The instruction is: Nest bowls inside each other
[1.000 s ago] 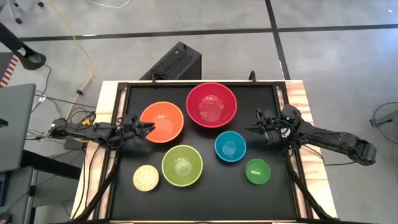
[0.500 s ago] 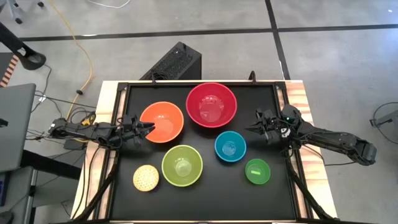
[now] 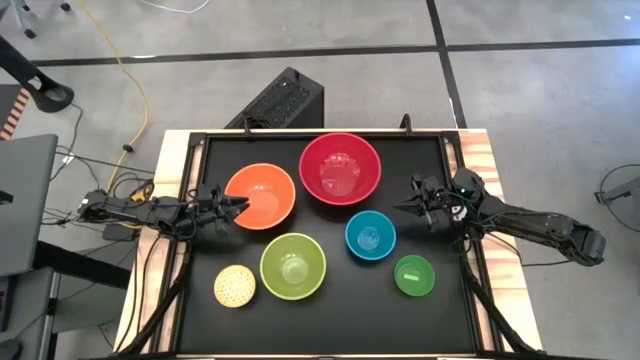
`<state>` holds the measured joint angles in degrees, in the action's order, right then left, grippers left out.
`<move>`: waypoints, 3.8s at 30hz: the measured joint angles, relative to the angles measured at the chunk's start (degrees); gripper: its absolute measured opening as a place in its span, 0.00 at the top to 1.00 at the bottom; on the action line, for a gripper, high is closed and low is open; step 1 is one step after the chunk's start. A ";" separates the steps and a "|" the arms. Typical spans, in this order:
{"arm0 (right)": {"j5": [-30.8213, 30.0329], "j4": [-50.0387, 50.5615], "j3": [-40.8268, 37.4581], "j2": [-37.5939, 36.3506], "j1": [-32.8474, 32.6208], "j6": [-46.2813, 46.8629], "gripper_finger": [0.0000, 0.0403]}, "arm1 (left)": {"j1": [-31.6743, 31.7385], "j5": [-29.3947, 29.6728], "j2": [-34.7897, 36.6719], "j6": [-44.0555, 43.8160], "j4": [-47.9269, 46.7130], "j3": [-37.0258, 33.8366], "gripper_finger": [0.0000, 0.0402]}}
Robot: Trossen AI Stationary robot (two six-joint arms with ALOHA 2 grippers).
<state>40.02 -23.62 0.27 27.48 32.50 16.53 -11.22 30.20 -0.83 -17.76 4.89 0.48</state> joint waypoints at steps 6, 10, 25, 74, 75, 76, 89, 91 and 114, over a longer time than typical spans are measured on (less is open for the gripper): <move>-0.01 0.00 0.01 -0.01 0.00 -0.01 0.97 | 0.00 0.00 -0.01 0.00 0.00 0.01 0.78; 0.00 0.00 0.00 0.01 0.01 -0.01 0.97 | 0.00 0.00 0.01 0.00 -0.01 0.00 0.78; 0.00 0.00 0.02 0.00 0.01 -0.01 0.97 | 0.00 0.00 -0.01 -0.90 -0.01 -0.01 0.78; -33.89 25.19 69.19 55.28 -29.37 -15.47 0.81 | 26.61 -6.39 -35.68 2.94 -44.56 44.18 0.76; -33.93 30.75 73.78 58.45 -29.83 -17.83 0.79 | 27.49 -8.95 -36.08 4.06 -44.58 44.19 0.74; -33.92 35.99 78.13 61.44 -30.23 -20.11 0.77 | 28.25 -11.27 -36.24 4.94 -44.53 44.21 0.72; -34.90 72.32 119.29 95.67 -29.61 -41.24 0.48 | 29.77 -17.54 -35.41 7.38 -46.65 44.29 0.49; -35.74 73.02 122.62 98.56 -29.61 -44.54 0.46 | 29.77 -18.45 -35.42 7.10 -47.90 44.29 0.48; -42.08 71.21 126.99 110.77 -31.00 -60.64 0.67 | 29.75 -17.53 -35.40 2.49 -50.99 44.29 0.48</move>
<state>-2.06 47.59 127.26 138.25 1.50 -44.11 18.52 12.67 -36.23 -15.27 -46.11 44.77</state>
